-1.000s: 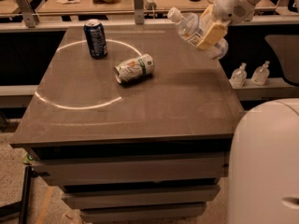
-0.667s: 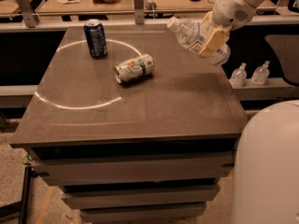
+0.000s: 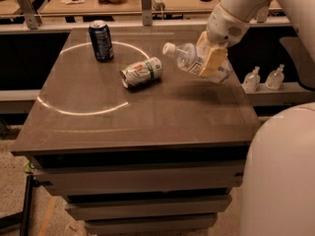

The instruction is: Knock blue plastic bottle over

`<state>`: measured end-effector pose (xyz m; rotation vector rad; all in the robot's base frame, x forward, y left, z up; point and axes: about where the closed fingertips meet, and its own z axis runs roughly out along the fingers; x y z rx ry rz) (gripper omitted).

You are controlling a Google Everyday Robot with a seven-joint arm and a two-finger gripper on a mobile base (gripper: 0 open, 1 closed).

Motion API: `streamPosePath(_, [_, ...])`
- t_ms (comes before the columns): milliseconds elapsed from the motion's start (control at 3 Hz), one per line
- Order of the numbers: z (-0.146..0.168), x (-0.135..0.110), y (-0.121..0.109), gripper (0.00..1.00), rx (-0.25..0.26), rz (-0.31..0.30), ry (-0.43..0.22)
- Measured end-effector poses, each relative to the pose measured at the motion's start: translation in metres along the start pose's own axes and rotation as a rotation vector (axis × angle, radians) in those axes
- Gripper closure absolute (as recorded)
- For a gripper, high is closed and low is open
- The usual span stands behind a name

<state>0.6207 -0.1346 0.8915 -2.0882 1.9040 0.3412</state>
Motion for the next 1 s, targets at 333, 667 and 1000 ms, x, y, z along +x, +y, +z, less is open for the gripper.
streamPosePath(333, [0.032,-0.001,0.007,1.00,-0.060,0.004,0.073])
streamPosePath(667, [0.049,-0.007,0.012,1.00,-0.090,-0.005,0.125])
streamPosePath(1000, [0.052,-0.008,0.006,0.83,-0.075,-0.006,0.121])
